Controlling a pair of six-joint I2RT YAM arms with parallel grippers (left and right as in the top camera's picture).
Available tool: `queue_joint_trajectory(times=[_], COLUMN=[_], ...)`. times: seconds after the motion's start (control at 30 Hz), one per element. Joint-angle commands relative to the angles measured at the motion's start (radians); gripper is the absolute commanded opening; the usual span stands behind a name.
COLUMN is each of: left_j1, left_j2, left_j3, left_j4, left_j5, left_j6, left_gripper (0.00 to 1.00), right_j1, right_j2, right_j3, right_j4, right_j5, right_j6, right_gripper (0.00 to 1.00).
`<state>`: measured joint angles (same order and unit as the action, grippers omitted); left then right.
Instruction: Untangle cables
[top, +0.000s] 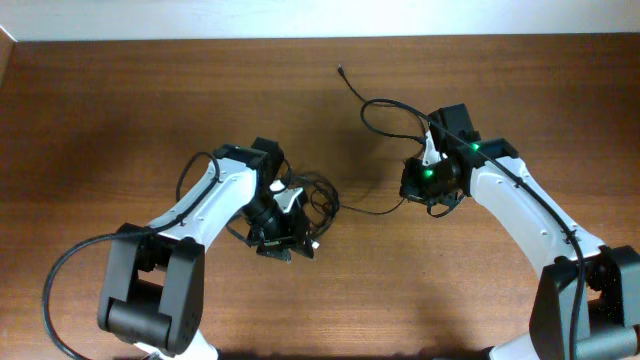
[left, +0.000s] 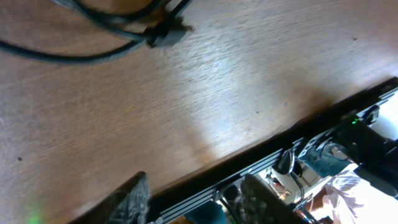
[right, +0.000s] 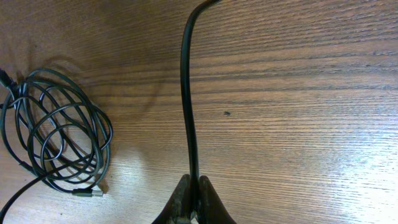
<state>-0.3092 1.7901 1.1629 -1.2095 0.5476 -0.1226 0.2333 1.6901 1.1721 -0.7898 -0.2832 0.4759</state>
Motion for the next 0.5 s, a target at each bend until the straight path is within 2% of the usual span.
queue_joint_trajectory(times=[0.0,0.07,0.1,0.13,0.17,0.23,0.3,0.47], left_j1=[0.000,0.005,0.005,0.003,-0.005,-0.013,-0.013,-0.047], left_j2=[-0.006,-0.006,-0.006,-0.006,-0.004,0.002,0.029,0.119], left_j3=[0.027,0.094,0.113,0.115,0.107,0.084,0.082,0.082], left_j4=[0.000,0.016,0.058,0.144,0.211,0.342,0.420,0.447], left_j5=[-0.007,-0.009,-0.015,-0.018,-0.042,-0.147,-0.171,-0.167], left_j6=[0.016,0.006,-0.004,-0.047,-0.114,-0.290,-0.358,-0.404], left_gripper=[0.67,0.66,0.58,0.46,0.43,0.43,0.43,0.21], right_j1=[-0.005,-0.005,-0.005,-0.005,-0.005,-0.005,-0.005,-0.005], right_j2=[0.003,0.003,0.003,0.003,0.003,0.003,0.003,0.003], right_j3=[0.004,0.004,0.004,0.004,0.004,0.004,0.004,0.004], right_j4=[0.001,0.000,0.000,0.001,0.001,-0.002,-0.003,-0.002], right_j5=[-0.013,-0.013,-0.012,-0.012,-0.013,-0.012,-0.012,-0.011], right_j6=[-0.008,-0.008,-0.008,-0.008,-0.008,-0.008,-0.009,-0.016], right_gripper=[0.04,0.04,0.04,0.04,0.04,0.04,0.04,0.04])
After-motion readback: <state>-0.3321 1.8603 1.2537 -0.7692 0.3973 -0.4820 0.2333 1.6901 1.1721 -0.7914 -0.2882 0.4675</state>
